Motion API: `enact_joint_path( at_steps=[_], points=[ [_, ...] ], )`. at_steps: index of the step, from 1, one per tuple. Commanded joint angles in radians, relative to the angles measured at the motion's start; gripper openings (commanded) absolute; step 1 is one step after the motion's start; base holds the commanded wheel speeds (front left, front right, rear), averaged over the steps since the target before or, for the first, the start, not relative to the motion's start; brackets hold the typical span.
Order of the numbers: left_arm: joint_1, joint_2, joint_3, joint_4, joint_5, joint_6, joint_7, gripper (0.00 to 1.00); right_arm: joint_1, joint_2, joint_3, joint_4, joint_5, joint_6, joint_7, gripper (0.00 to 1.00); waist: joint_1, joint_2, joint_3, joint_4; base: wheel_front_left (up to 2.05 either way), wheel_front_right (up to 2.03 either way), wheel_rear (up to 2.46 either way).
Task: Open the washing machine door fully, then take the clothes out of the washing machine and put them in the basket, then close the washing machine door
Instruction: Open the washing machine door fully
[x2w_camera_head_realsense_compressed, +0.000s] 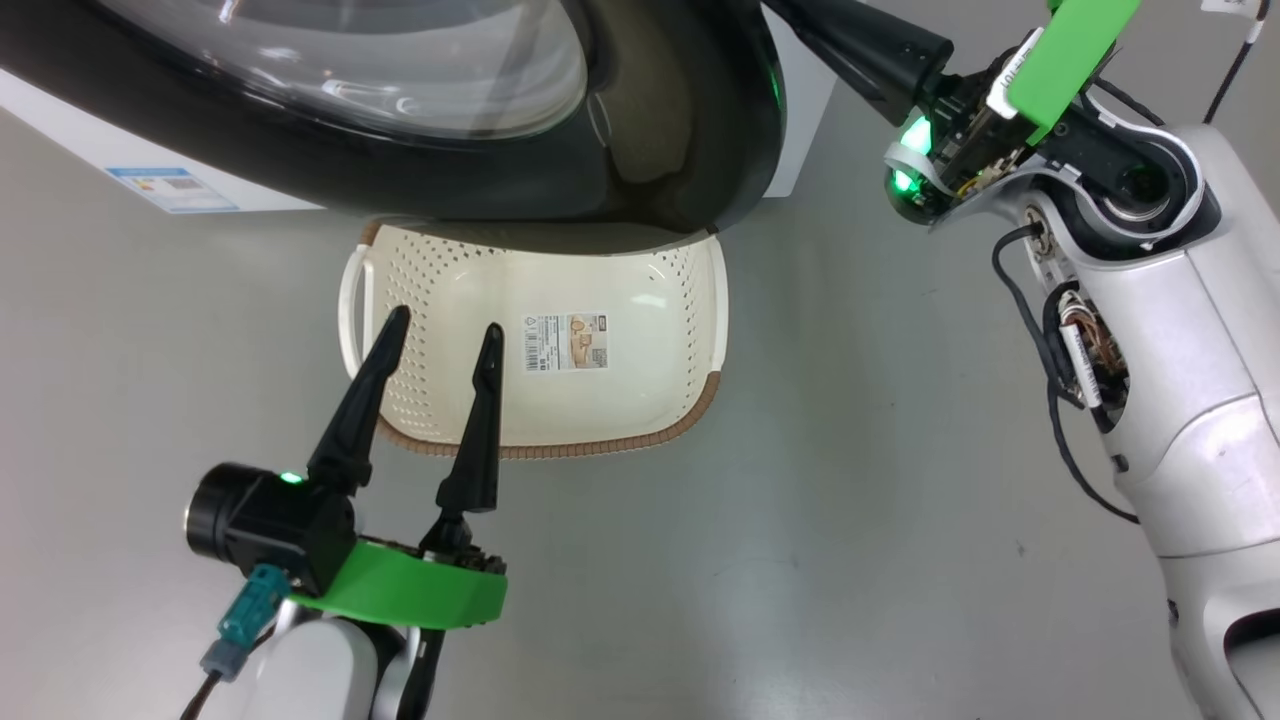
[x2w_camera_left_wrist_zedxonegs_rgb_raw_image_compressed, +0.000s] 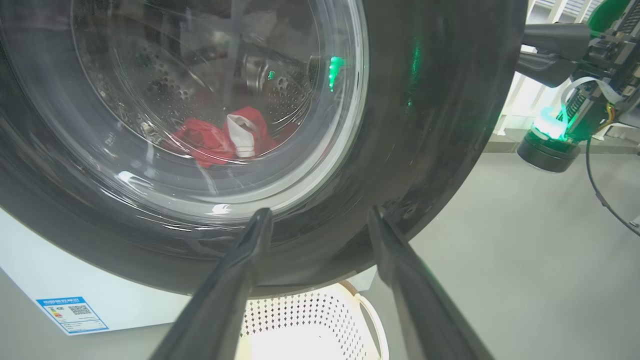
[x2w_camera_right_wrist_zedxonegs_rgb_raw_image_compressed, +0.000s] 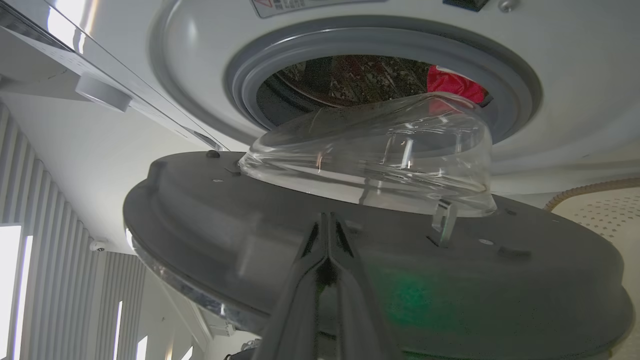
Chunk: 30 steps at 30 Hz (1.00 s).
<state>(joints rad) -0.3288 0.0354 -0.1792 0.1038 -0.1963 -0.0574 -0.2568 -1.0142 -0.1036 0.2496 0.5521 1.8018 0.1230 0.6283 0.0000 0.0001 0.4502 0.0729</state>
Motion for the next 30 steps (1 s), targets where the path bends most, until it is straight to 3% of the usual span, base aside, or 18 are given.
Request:
enact_joint_path(
  at_steps=[1,15,30],
  points=[
    [-0.014,0.015,0.022,-0.02,-0.007,0.009,-0.005,1.0,-0.022,0.011,0.01,-0.012,-0.013,0.008,0.029,0.0,0.0,-0.0001,0.001,0.007,0.0,0.0,0.0],
    [0.01,0.015,0.033,-0.007,-0.021,0.017,-0.005,1.0,0.023,0.026,0.031,-0.037,-0.086,0.008,0.149,0.0,0.0,-0.0001,-0.057,0.019,0.0,0.0,0.0],
    [0.118,0.015,0.076,-0.013,-0.034,0.025,-0.005,1.0,0.199,0.051,0.117,-0.052,-0.115,0.008,0.178,0.0,0.0,-0.0001,-0.232,0.076,0.0,0.0,0.0]
  ],
)
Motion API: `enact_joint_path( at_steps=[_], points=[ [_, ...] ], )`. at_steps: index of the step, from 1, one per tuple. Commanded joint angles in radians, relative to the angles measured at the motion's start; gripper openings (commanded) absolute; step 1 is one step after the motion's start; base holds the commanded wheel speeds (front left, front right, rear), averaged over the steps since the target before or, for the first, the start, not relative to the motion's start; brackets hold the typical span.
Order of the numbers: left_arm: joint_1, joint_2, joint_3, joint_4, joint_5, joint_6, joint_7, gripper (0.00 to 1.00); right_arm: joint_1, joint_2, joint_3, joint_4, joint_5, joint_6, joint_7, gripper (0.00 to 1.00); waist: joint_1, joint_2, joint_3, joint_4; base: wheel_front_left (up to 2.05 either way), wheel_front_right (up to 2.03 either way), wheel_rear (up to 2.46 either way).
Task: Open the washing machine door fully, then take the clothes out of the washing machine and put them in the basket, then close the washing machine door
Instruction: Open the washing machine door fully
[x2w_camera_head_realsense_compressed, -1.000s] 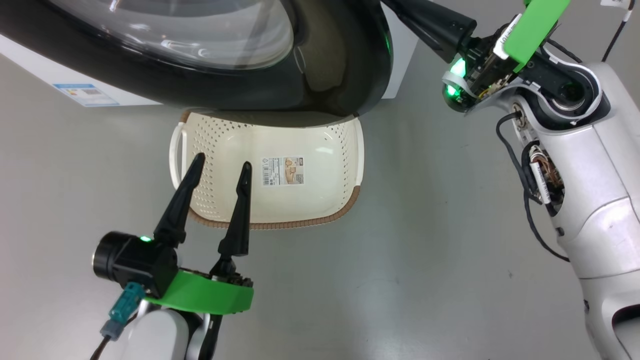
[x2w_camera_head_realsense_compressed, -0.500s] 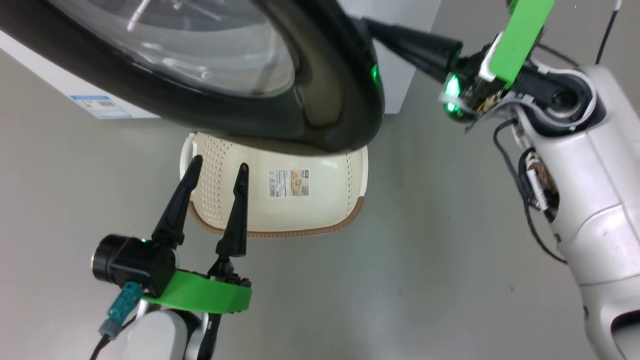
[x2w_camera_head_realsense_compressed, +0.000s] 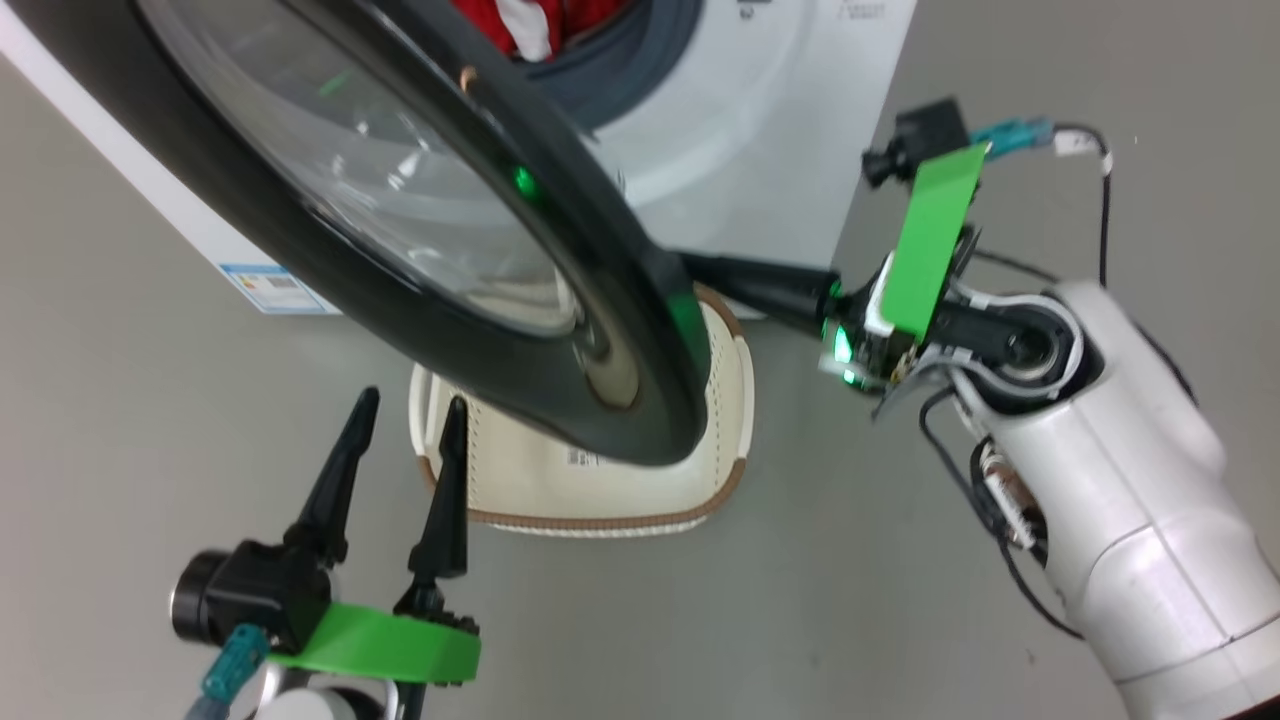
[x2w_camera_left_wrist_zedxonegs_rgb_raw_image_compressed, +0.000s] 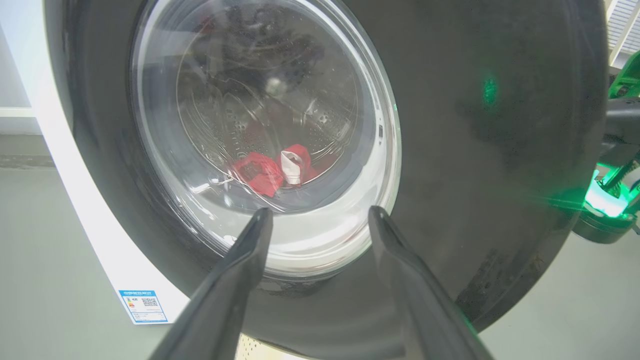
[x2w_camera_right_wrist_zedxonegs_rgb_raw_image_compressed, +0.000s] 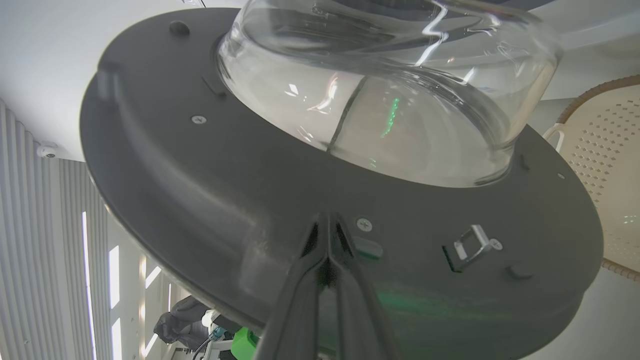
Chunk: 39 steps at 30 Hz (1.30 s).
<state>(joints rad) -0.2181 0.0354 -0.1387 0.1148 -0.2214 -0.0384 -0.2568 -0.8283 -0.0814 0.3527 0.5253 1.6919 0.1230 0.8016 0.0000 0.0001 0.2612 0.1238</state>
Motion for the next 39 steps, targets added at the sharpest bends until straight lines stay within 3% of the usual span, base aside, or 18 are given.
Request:
enact_joint_path(
  at_steps=[1,28,39],
  points=[
    [0.017,0.015,0.037,-0.025,-0.01,0.006,-0.005,1.0,0.023,0.03,0.024,-0.022,-0.005,0.008,0.004,0.0,0.0,-0.0001,-0.056,0.032,0.0,0.0,0.0],
    [0.152,0.015,0.036,-0.009,0.001,-0.023,-0.005,1.0,0.166,0.031,0.295,0.01,0.144,0.008,-0.169,0.0,0.0,-0.0001,-0.286,0.303,0.0,0.0,0.0],
    [0.166,0.015,0.052,-0.001,0.018,-0.04,-0.005,1.0,0.169,0.031,0.345,0.012,0.161,0.008,-0.218,0.0,0.0,-0.0001,-0.307,0.352,0.0,0.0,0.0]
  ],
)
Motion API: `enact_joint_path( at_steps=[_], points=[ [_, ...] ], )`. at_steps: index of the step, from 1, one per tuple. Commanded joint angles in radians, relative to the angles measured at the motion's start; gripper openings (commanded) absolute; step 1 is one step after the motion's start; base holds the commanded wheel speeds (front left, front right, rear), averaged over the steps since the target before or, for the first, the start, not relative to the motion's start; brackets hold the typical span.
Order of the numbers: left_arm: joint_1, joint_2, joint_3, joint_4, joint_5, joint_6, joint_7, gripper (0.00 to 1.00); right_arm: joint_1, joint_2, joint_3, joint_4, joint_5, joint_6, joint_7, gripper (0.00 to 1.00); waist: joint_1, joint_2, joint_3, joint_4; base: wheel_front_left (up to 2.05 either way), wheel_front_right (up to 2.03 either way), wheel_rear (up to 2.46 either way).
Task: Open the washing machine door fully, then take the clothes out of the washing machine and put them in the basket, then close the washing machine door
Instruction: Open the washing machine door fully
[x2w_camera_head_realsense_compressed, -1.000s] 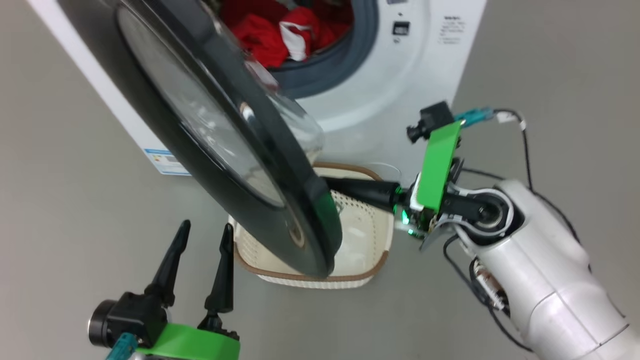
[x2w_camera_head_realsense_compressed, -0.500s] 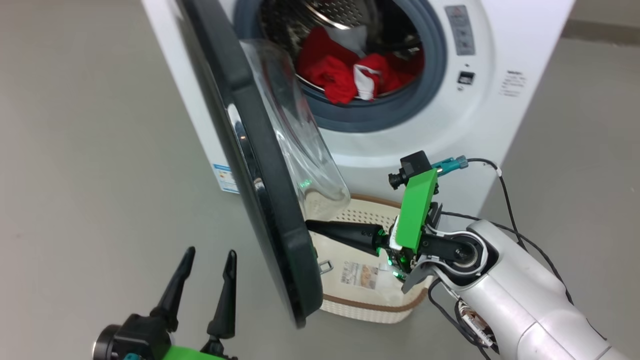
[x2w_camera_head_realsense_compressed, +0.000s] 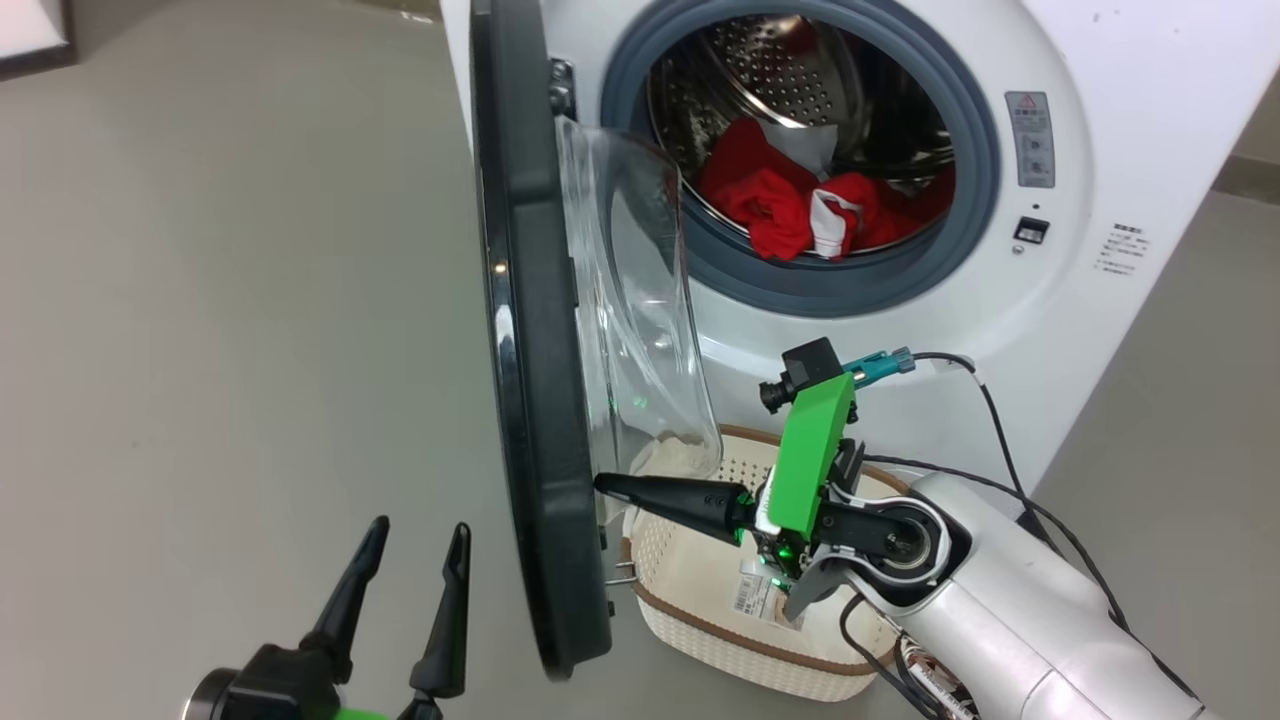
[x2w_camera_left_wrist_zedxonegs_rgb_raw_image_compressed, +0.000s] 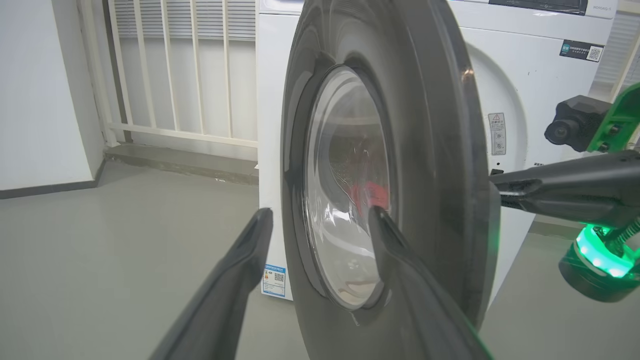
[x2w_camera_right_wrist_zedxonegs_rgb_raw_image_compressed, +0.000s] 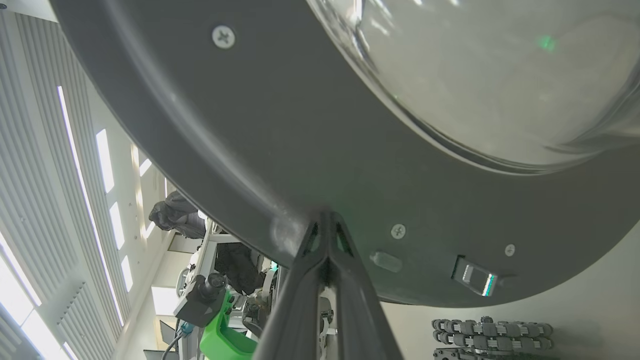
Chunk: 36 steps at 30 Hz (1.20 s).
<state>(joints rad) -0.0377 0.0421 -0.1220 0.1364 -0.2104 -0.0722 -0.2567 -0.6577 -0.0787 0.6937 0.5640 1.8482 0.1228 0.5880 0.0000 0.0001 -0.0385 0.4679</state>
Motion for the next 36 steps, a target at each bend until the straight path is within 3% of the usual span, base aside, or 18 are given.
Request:
enact_joint_path(
  at_steps=[1,11,12,13,14,15,16,20,26,33,36],
  points=[
    [-0.014,0.008,0.037,-0.023,0.007,-0.007,-0.005,1.0,-0.002,0.028,0.008,-0.026,0.005,0.008,-0.007,0.0,0.0,-0.0001,-0.006,0.009,0.0,0.0,0.0],
    [-0.008,0.008,0.041,-0.031,-0.001,0.0,-0.005,1.0,-0.009,0.028,0.003,-0.002,-0.015,0.008,-0.033,0.0,0.0,-0.0001,0.002,-0.002,0.0,0.0,0.0],
    [-0.009,0.008,0.04,-0.03,-0.002,0.001,-0.005,1.0,-0.01,0.028,-0.002,0.003,-0.026,0.008,-0.043,0.14,0.0,-0.0001,0.003,-0.005,0.0,0.0,0.0],
    [-0.01,0.008,0.04,-0.03,-0.003,0.001,-0.005,1.0,-0.009,0.028,-0.009,0.006,-0.042,0.008,-0.054,0.39,0.0,-0.0001,0.003,-0.008,0.0,0.0,0.0],
    [-0.011,0.008,0.04,-0.029,-0.003,0.003,-0.005,1.0,-0.007,0.028,-0.016,0.009,-0.06,0.008,-0.064,0.51,0.0,-0.0001,0.003,-0.011,0.0,0.0,0.0],
    [-0.013,0.008,0.039,-0.029,-0.004,0.004,-0.005,1.0,-0.003,0.023,-0.023,0.006,-0.081,0.008,-0.075,0.94,0.0,-0.0001,0.002,-0.013,0.0,0.0,0.0],
    [-0.014,0.008,0.039,-0.028,-0.004,0.005,-0.005,1.0,0.004,0.017,-0.03,0.0,-0.102,0.008,-0.087,1.0,0.0,-0.0001,0.001,-0.015,0.0,0.0,0.0],
    [-0.011,0.008,0.046,-0.028,-0.004,0.008,-0.005,1.0,0.046,-0.029,-0.042,-0.057,-0.212,0.008,-0.173,1.0,0.0,-0.0001,-0.005,-0.026,0.0,0.0,0.0],
    [0.011,0.008,0.062,-0.033,-0.004,0.015,-0.005,1.0,0.115,-0.12,0.038,-0.114,-0.452,0.008,-0.414,1.0,0.0,-0.0001,-0.015,-0.054,0.0,0.0,0.0],
    [0.028,0.008,0.077,-0.038,-0.001,0.018,-0.005,1.0,0.166,-0.166,0.123,0.011,-0.647,0.008,-0.734,1.0,0.0,-0.0001,-0.02,-0.079,0.0,0.0,0.0],
    [0.032,0.008,0.08,-0.041,0.003,0.018,-0.005,1.0,0.163,-0.155,0.141,0.094,-0.744,0.008,-0.827,1.0,0.0,-0.0001,-0.018,-0.09,0.0,0.0,0.0]
  ],
)
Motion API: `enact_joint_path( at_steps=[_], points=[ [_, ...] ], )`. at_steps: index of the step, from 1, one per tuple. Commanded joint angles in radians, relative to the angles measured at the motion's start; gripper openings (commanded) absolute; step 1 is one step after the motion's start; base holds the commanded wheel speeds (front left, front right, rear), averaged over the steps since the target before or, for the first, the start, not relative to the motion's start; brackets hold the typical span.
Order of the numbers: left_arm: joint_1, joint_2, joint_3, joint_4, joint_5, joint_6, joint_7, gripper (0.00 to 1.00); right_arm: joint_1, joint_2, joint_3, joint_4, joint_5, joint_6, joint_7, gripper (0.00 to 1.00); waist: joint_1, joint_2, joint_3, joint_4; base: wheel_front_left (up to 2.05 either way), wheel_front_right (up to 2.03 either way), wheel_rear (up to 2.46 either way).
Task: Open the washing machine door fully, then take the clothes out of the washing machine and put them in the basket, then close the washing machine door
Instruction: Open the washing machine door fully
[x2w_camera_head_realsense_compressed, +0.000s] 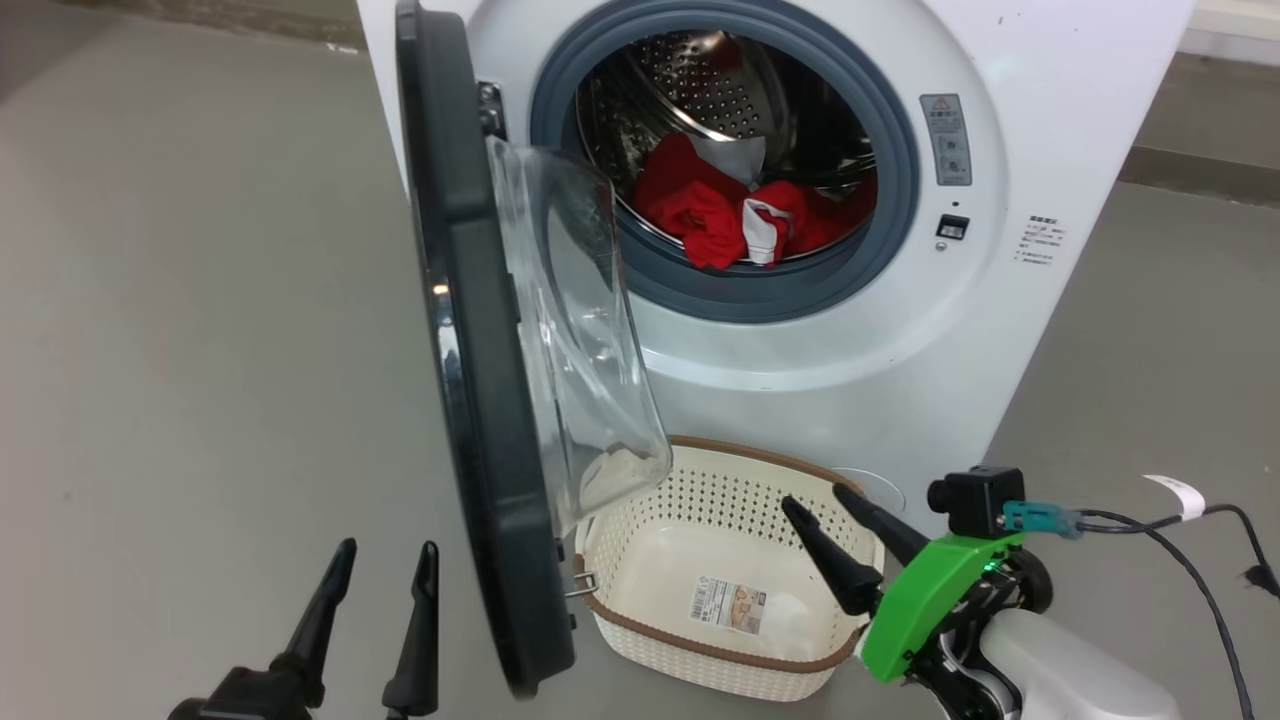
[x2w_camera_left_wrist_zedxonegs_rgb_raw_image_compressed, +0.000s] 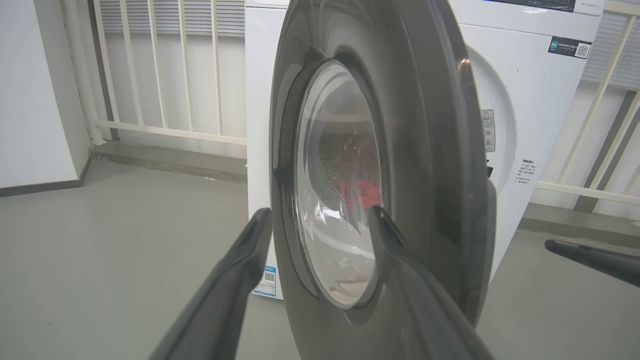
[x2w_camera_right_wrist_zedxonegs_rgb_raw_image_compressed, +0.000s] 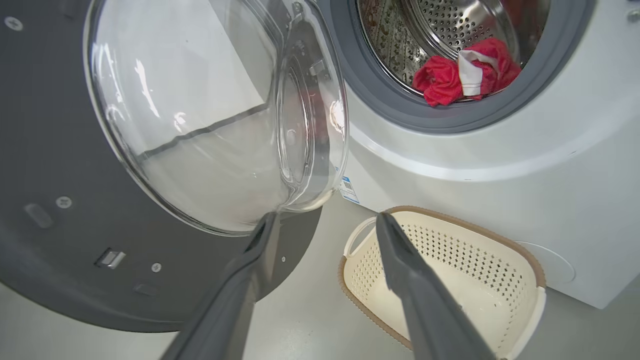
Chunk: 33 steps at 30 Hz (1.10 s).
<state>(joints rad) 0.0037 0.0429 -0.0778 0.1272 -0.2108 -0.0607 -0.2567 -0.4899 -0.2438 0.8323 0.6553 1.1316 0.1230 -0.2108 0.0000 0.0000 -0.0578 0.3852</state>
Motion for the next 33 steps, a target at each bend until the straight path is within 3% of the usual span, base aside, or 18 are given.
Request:
enact_joint_path(
  at_steps=[1,5,13,16,21,33],
  points=[
    [-0.008,0.007,0.038,-0.032,0.004,0.007,-0.005,1.0,-0.006,0.016,-0.008,0.027,-0.057,0.008,-0.041,1.0,0.0,0.0,0.002,-0.01,0.0,0.0,0.0],
    [-0.007,0.007,0.043,-0.037,0.006,0.007,-0.005,1.0,-0.002,0.039,-0.125,0.043,-0.158,0.008,-0.05,1.0,0.0,0.0,0.006,-0.017,0.0,0.0,0.0],
    [-0.013,0.007,0.041,-0.035,0.011,0.008,-0.005,1.0,0.194,0.152,-0.558,-0.168,-0.691,0.008,-0.051,1.0,0.0,0.0,0.011,-0.014,0.0,0.0,0.0],
    [-0.014,0.007,0.041,-0.032,0.011,0.008,-0.005,1.0,0.25,0.175,-0.617,-0.22,-0.799,0.008,-0.051,1.0,0.0,0.0,0.007,-0.008,0.0,0.0,0.0],
    [-0.011,0.007,0.043,-0.031,0.009,0.007,-0.005,1.0,0.318,0.192,-0.714,-0.273,-0.848,0.008,-0.051,1.0,0.0,0.0,0.0,0.002,0.0,0.0,0.0],
    [-0.006,0.007,0.048,-0.027,0.009,0.004,-0.005,1.0,0.358,0.193,-0.704,-0.317,-0.823,0.008,-0.051,1.0,0.0,0.0,-0.002,0.007,0.0,0.0,0.0]
  ],
)
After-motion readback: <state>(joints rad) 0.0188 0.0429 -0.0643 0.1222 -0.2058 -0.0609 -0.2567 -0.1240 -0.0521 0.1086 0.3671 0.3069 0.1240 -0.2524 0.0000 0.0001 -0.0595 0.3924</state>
